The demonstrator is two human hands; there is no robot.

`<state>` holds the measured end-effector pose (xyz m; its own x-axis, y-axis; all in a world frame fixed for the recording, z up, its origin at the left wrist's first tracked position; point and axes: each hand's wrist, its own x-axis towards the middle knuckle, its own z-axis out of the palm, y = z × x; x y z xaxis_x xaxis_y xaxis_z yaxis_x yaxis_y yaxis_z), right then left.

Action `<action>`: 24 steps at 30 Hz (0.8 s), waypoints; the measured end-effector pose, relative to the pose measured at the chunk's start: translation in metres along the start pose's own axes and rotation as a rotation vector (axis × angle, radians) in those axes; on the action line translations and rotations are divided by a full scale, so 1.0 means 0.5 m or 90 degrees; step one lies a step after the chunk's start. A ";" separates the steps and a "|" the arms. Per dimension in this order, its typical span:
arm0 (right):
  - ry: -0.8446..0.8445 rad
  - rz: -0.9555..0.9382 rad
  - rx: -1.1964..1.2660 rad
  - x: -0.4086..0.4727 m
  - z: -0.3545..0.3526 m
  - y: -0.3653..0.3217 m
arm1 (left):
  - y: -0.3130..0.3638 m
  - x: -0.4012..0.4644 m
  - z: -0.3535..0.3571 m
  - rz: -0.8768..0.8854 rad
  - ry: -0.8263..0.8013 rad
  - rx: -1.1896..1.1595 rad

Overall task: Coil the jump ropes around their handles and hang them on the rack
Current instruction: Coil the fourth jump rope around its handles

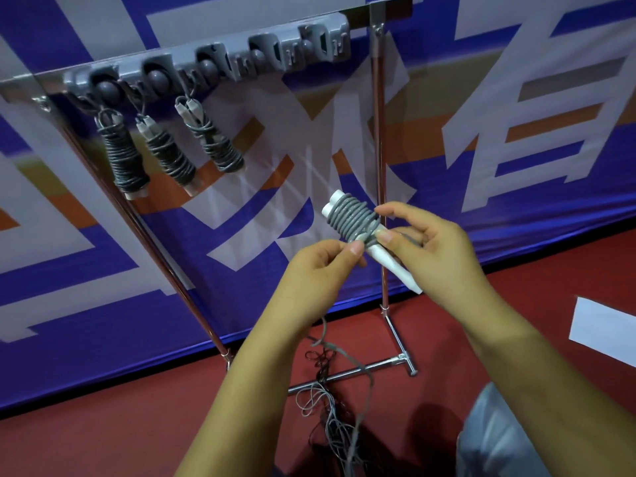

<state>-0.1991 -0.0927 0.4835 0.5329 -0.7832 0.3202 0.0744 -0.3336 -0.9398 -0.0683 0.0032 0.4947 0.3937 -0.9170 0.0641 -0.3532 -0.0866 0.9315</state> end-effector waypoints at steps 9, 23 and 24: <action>-0.018 0.084 0.234 0.001 0.002 -0.041 | 0.004 -0.012 -0.022 0.063 0.008 -0.163; -0.226 0.187 0.370 0.000 -0.008 -0.023 | 0.001 -0.018 -0.038 0.161 -0.014 -0.267; -0.223 0.185 0.355 0.000 -0.007 -0.019 | 0.000 -0.021 -0.036 0.166 -0.005 -0.251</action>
<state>-0.2031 -0.0913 0.4929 0.8283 -0.5547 0.0789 0.2587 0.2538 -0.9320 -0.0573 0.0200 0.5004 0.3268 -0.8917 0.3131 -0.0901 0.3004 0.9495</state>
